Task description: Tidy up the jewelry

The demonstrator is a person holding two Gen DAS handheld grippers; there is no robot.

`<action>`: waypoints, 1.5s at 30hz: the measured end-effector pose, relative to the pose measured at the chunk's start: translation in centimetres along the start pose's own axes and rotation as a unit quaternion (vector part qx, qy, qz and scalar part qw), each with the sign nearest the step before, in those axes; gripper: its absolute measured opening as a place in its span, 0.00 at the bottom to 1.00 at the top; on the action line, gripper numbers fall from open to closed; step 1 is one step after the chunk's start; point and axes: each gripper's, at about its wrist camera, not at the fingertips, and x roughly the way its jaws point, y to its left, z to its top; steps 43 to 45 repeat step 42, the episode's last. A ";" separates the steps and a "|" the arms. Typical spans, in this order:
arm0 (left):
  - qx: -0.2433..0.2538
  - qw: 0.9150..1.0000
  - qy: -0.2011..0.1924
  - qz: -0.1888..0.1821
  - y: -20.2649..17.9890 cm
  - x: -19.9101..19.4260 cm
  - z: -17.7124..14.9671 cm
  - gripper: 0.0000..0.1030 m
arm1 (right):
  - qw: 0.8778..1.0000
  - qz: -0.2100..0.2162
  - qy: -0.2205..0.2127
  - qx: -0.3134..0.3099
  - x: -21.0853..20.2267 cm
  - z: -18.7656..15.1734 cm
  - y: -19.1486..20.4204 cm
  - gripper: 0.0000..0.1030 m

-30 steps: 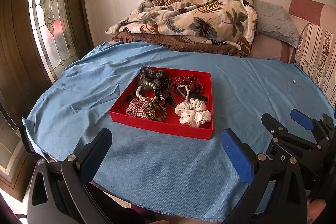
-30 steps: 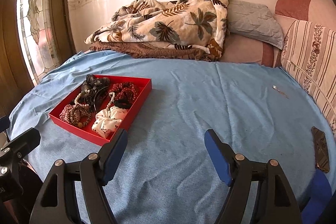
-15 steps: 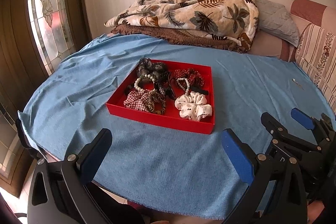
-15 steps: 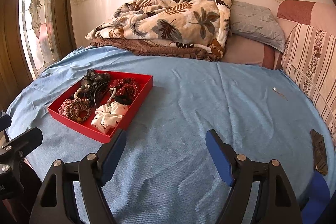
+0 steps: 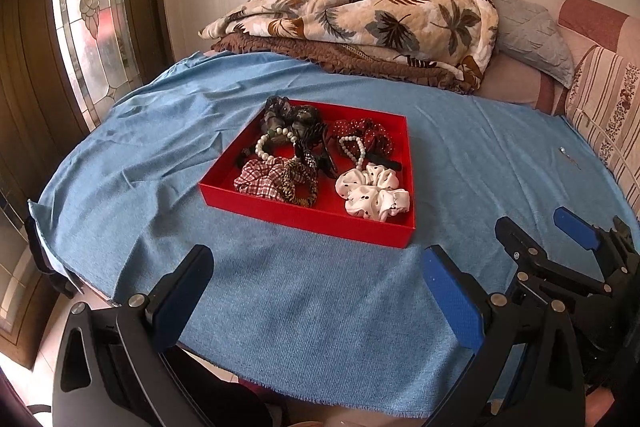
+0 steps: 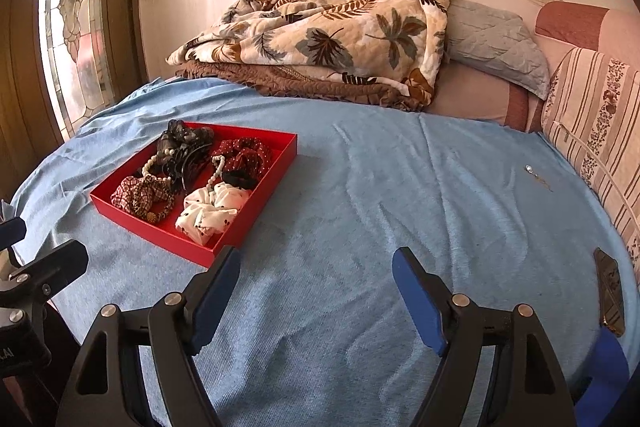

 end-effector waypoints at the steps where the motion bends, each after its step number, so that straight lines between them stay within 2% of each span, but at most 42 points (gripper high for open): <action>1: -0.001 1.000 0.001 0.000 0.1 0.1 0.0 1.00 | 1.000 0.000 0.001 -0.001 0.1 0.0 0.1 0.80; 25: -0.013 1.000 0.014 0.012 1.1 1.2 -0.3 1.00 | 1.000 0.002 0.007 -0.012 0.5 -0.4 0.8 0.81; 45: 0.002 0.999 0.009 0.032 0.0 0.5 -0.1 1.00 | 1.000 0.010 0.011 -0.012 -0.1 -0.3 0.6 0.85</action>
